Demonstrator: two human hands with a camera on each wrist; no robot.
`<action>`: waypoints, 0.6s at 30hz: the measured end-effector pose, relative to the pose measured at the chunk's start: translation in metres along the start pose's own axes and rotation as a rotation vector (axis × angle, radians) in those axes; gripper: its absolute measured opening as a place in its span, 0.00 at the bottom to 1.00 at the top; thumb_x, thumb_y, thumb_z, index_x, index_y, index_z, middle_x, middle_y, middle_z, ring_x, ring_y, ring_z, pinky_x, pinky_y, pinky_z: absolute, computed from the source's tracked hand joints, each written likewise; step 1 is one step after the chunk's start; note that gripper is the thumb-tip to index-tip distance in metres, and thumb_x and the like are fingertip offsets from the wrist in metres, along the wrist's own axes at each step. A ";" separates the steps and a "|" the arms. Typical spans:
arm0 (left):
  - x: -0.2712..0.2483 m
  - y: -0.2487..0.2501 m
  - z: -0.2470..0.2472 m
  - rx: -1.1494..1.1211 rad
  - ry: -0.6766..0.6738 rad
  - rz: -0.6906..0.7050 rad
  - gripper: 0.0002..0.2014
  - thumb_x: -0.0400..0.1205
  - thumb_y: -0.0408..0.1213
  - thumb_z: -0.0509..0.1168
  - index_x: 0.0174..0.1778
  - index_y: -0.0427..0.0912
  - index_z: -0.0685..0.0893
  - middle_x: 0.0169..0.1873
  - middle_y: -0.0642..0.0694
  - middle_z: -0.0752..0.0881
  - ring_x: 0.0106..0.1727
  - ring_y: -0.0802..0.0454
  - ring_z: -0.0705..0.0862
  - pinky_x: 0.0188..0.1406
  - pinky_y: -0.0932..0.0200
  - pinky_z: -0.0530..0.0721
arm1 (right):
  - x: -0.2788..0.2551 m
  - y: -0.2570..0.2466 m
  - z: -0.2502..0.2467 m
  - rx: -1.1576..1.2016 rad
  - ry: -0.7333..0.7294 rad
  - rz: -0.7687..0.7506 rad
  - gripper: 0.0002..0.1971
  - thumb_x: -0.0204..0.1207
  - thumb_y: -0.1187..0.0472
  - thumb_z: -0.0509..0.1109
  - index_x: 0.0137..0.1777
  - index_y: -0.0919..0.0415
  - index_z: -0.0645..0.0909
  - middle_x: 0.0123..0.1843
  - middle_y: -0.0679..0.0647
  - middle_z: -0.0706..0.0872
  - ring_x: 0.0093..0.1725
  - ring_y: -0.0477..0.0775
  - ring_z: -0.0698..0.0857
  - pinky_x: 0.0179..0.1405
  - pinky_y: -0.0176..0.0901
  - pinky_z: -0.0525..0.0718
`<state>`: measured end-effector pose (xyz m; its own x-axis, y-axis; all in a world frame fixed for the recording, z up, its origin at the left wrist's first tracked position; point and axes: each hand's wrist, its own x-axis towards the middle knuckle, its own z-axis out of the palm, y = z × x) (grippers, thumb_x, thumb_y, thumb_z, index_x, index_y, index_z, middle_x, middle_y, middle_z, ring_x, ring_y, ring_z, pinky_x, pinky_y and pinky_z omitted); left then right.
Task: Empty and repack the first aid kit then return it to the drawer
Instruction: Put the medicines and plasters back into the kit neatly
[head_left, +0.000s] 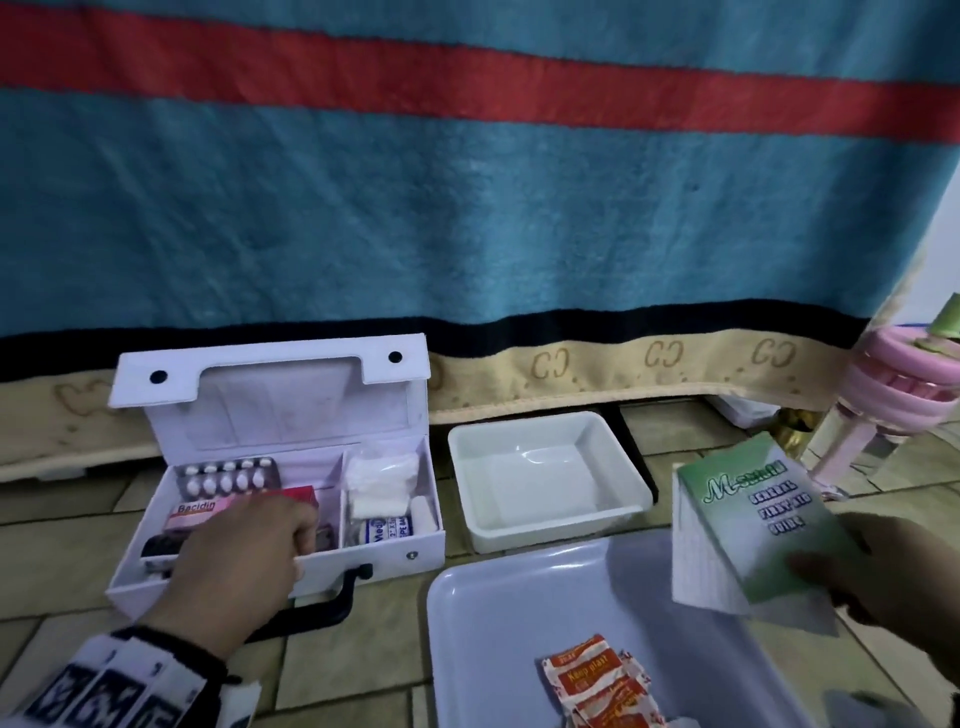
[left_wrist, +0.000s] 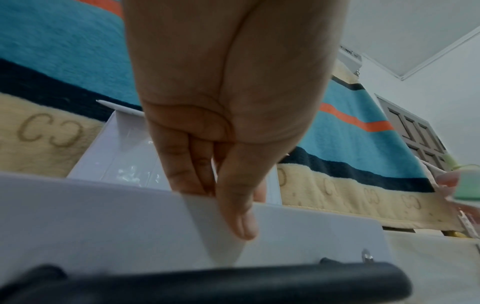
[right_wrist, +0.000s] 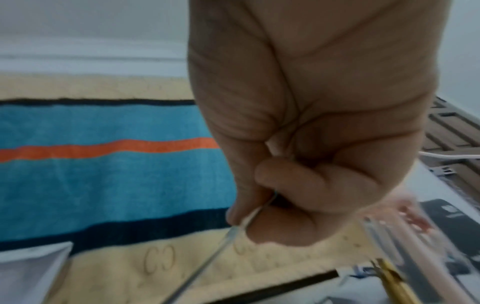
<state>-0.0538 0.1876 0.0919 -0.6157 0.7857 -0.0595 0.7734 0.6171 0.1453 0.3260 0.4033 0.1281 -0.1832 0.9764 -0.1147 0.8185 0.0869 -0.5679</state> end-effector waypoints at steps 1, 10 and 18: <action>-0.002 -0.001 0.002 -0.037 0.006 -0.006 0.13 0.71 0.30 0.65 0.26 0.52 0.74 0.33 0.53 0.84 0.39 0.59 0.84 0.40 0.59 0.82 | -0.004 -0.007 -0.002 0.065 -0.003 -0.032 0.07 0.66 0.72 0.78 0.33 0.62 0.84 0.20 0.60 0.85 0.20 0.62 0.80 0.25 0.45 0.78; -0.046 0.010 -0.020 -0.818 0.072 -0.005 0.22 0.65 0.66 0.66 0.52 0.63 0.79 0.45 0.66 0.87 0.49 0.71 0.83 0.50 0.68 0.81 | -0.027 -0.127 0.054 0.360 -0.358 -0.344 0.07 0.71 0.75 0.72 0.41 0.63 0.85 0.27 0.62 0.88 0.20 0.57 0.85 0.22 0.43 0.86; -0.043 -0.039 -0.029 -1.163 0.101 -0.051 0.22 0.75 0.16 0.68 0.44 0.54 0.83 0.40 0.60 0.92 0.47 0.64 0.89 0.42 0.75 0.83 | -0.060 -0.221 0.148 0.507 -0.649 -0.452 0.08 0.76 0.74 0.65 0.47 0.62 0.81 0.38 0.61 0.89 0.28 0.60 0.86 0.37 0.54 0.88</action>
<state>-0.0616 0.1285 0.1170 -0.6917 0.7219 -0.0204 0.1753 0.1953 0.9650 0.0756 0.2965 0.1403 -0.8190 0.5560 -0.1419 0.2887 0.1855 -0.9393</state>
